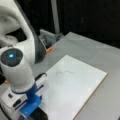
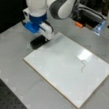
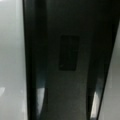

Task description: Erasing curve lines

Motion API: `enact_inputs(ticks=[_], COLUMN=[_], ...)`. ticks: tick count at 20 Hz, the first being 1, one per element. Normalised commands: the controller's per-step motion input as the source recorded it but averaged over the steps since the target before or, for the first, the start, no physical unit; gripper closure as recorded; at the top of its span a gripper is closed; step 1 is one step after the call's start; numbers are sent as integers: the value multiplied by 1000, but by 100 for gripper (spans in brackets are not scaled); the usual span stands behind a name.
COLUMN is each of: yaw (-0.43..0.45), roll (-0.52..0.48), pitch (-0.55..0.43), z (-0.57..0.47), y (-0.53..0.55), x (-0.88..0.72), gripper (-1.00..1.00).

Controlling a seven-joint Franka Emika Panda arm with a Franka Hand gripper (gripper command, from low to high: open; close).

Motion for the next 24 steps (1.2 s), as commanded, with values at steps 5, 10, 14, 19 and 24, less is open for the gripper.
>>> enact_inputs(ticks=[5,10,14,19,24], yaw=[-91,-75,-89,-84,-91], roll=[21,26,7,22,42], pitch=[-2,-53,-88,-76,-59], z=[-61,-110,-141,-97,-42], y=[-64,-65,-78,-85,-72], x=[47,60,73,76,72], gripper=[-100,-100,-100,-100,-100])
